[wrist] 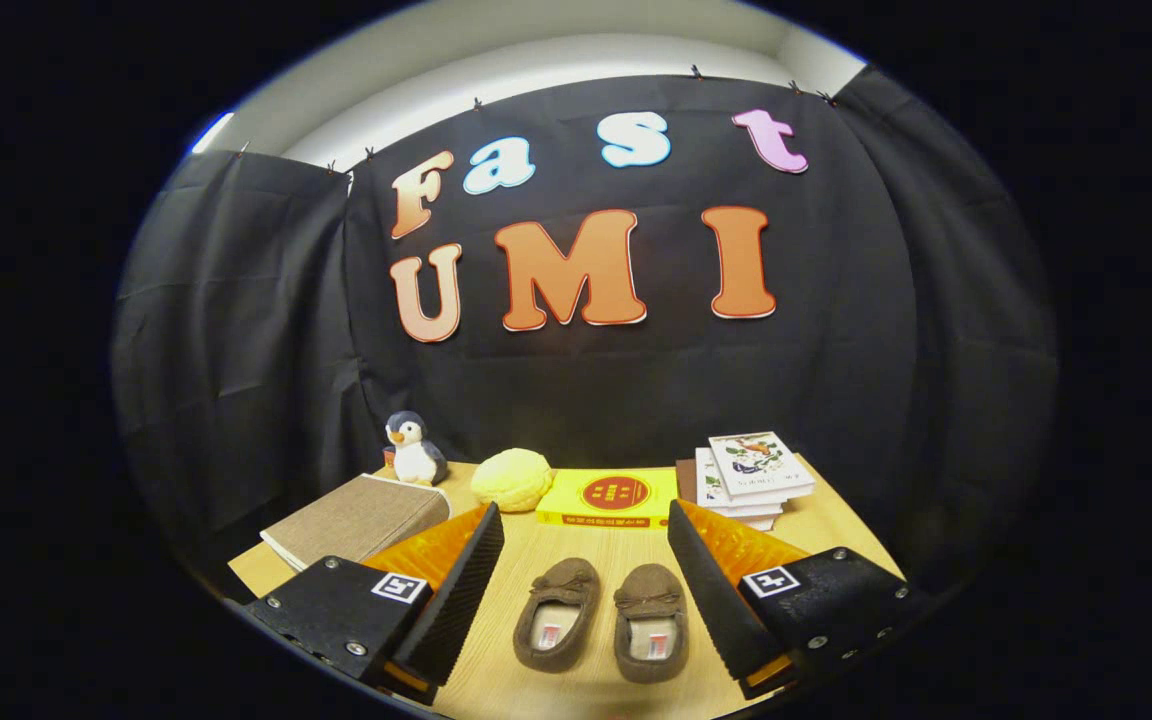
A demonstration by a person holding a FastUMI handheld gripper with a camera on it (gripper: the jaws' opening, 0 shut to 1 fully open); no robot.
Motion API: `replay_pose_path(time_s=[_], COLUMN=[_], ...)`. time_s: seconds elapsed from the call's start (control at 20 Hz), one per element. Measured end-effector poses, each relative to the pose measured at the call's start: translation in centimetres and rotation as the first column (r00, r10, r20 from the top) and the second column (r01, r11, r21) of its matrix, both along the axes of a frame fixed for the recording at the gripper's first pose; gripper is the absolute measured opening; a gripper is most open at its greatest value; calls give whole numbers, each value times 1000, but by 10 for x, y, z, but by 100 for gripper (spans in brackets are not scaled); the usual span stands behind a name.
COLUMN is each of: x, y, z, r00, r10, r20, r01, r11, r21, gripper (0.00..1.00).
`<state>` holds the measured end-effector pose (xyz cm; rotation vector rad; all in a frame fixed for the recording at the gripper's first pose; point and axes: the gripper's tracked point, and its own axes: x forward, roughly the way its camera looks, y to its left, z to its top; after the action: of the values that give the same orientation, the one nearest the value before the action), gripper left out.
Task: Open the storage box then place both shoes into the box .Put the left shoe in first, then the right shoe, with the right side of both shoes facing outward in a uniform manner.
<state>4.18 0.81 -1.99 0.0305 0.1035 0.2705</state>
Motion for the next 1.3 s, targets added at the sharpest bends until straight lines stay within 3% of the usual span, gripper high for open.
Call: replay_pose_path(time_s=[0.45,0.55,0.7,0.8,1.0,1.3], x=[16,19,21,17,7,9], y=[18,31,67,97,147,199], z=[-23,-37,-71,-96,-129,-141], r00=[998,995,968,913,749,572], r10=[-2,32,163,300,549,750], r20=[-58,-92,-192,-278,-371,-332], r01=[5,-24,-117,-184,-211,-186], r11=[999,996,967,908,729,512], r21=[48,87,228,376,652,838], gripper=[99,98,98,98,98,98])
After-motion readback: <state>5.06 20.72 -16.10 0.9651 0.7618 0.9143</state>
